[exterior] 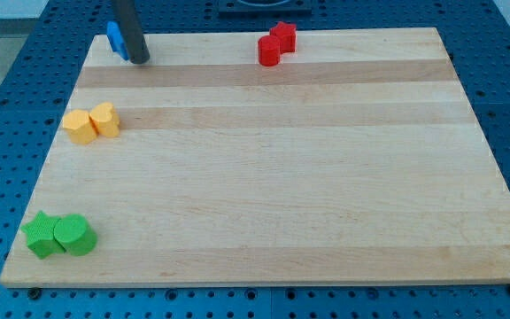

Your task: Move the red star to the left side slightly

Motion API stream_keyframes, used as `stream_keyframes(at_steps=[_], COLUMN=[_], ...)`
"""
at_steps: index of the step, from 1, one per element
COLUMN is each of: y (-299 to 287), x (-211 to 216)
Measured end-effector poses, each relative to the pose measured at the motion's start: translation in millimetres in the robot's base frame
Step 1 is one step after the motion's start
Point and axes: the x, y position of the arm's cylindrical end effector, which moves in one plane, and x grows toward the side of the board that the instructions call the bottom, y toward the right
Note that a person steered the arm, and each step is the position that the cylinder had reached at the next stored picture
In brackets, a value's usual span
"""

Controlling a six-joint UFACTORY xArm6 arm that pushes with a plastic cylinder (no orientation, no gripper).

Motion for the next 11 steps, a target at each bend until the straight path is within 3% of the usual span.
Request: stream_keyframes(at_steps=[2, 3, 4, 6, 11], y=[189, 295, 330, 306, 228], x=[67, 57, 19, -48, -57])
